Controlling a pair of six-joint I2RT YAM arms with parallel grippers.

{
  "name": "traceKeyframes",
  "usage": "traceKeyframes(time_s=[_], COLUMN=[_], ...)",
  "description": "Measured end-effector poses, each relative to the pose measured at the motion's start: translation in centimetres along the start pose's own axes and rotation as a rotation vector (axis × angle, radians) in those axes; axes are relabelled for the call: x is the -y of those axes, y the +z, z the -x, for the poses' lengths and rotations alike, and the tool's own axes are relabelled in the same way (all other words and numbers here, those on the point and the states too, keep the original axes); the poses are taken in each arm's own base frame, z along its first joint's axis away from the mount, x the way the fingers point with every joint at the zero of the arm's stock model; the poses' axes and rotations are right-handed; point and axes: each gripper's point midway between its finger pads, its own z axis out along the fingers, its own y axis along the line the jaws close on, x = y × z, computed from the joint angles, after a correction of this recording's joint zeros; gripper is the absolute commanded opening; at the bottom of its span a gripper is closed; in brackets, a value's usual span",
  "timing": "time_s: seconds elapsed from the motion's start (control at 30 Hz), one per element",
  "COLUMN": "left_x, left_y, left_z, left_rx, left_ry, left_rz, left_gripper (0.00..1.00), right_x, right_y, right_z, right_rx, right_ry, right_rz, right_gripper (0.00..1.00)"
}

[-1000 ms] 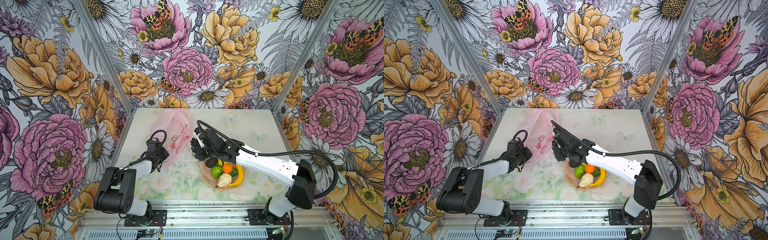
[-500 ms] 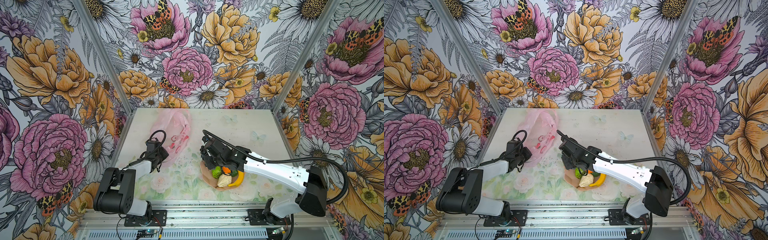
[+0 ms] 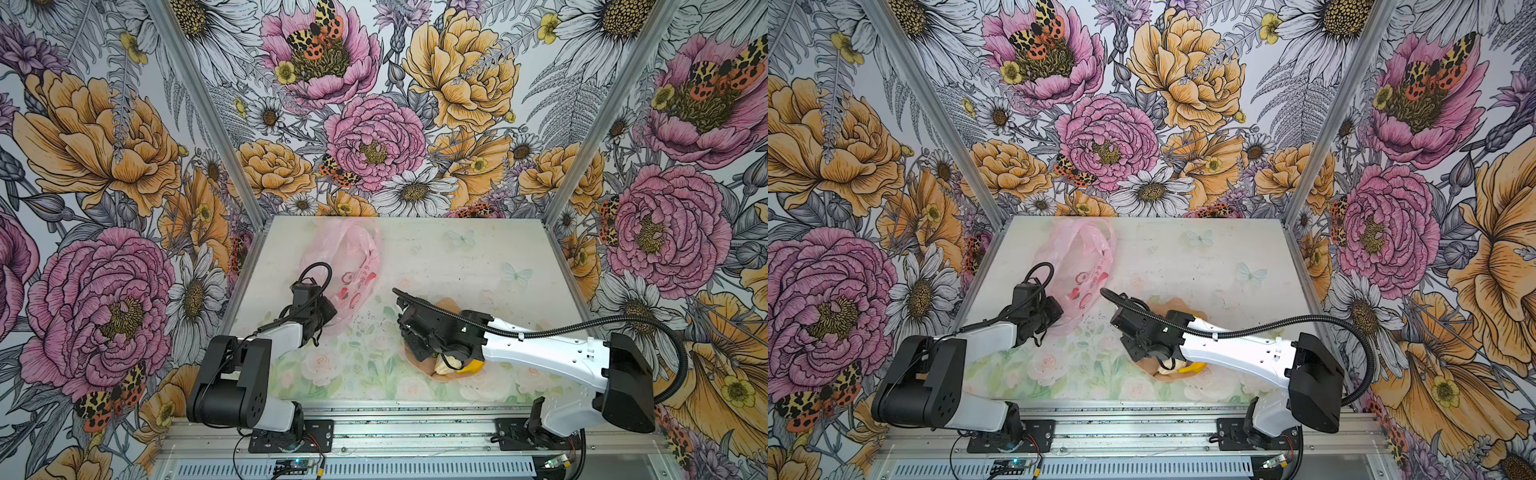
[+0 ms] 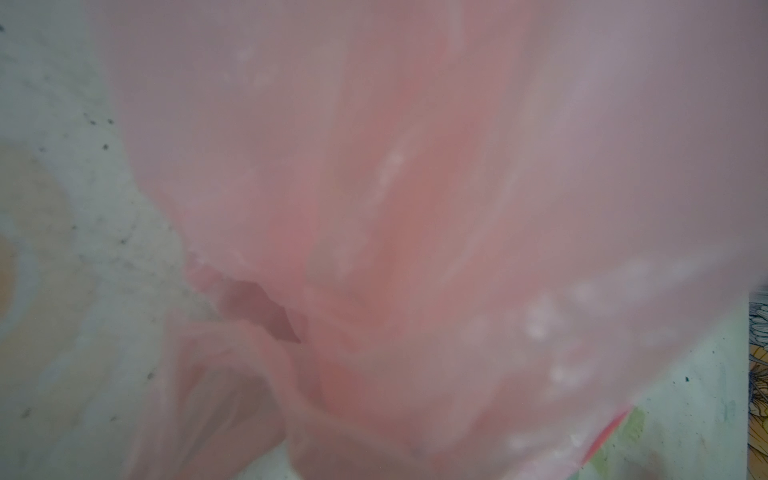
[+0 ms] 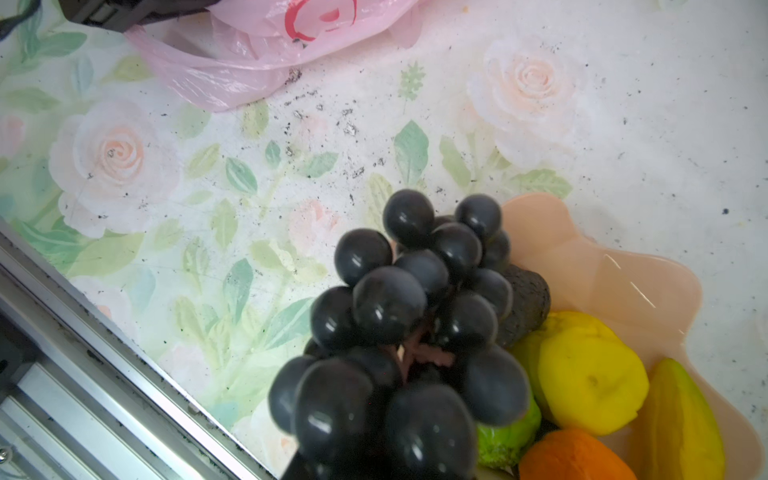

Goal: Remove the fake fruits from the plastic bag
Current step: 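Carry the grapes with the right gripper over the peach plate, then lower the grapes onto the plate edge and open the right gripper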

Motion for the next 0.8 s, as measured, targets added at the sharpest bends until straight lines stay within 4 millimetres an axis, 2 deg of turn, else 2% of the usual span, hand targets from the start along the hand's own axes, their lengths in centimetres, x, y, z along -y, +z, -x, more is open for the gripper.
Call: traceKeyframes(time_s=[0.27, 0.8], left_x=[-0.2, -0.3], left_y=[0.0, 0.0], left_z=[0.0, 0.2], left_rx=[0.000, 0.001], left_ry=[-0.005, -0.008], left_rz=[0.002, 0.003], left_gripper=[0.10, 0.10], right_x=[0.3, 0.4], right_y=[1.1, 2.2], right_z=[-2.4, -4.2], right_rx=[-0.051, -0.096], right_ry=[-0.054, -0.125], right_rz=[-0.026, -0.051], right_gripper=[0.33, 0.43])
